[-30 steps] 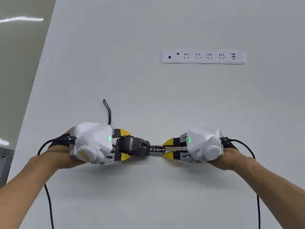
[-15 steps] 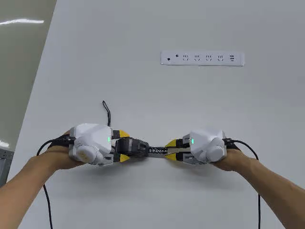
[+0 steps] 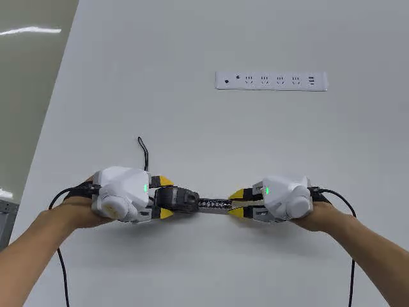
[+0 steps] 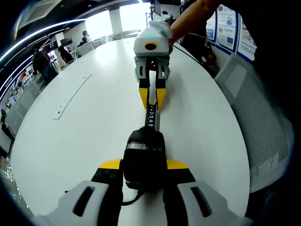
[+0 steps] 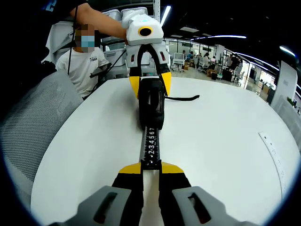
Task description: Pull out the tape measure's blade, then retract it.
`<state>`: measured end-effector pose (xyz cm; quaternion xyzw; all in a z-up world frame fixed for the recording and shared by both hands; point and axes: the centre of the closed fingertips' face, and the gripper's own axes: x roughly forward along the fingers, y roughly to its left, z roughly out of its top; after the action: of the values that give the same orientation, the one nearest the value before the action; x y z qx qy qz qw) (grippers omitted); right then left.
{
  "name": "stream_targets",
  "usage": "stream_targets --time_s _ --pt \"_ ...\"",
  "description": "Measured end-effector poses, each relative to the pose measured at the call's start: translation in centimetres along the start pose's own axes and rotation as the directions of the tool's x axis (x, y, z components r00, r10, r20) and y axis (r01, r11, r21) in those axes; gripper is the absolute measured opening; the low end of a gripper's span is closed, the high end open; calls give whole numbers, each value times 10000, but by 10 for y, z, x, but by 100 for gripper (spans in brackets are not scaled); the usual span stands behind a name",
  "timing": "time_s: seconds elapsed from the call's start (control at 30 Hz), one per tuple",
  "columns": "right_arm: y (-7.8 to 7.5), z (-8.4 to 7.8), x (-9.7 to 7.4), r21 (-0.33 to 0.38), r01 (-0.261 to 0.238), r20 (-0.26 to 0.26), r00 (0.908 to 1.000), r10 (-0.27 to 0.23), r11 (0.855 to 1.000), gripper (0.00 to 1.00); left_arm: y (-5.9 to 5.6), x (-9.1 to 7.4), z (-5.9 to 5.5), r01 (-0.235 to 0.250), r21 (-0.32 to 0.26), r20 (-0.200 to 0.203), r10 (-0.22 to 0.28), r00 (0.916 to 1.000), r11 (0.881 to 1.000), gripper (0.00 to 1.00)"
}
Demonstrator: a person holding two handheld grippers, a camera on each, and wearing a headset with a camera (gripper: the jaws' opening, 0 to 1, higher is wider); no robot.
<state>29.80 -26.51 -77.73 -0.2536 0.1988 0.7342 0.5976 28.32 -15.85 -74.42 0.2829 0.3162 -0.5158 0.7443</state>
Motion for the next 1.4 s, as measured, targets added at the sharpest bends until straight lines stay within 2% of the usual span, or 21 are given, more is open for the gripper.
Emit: stream_targets --time_s 0.47,1.4 --pt "0 -7 -10 -110 -50 26 10000 50 9999 8 0 0 0 26 -36 -24 -26 10000 10000 28" --pt "-1 -21 -28 197 -128 128 9998 126 9997 8 1 2 1 77 -184 -53 -78 10000 9998 28"
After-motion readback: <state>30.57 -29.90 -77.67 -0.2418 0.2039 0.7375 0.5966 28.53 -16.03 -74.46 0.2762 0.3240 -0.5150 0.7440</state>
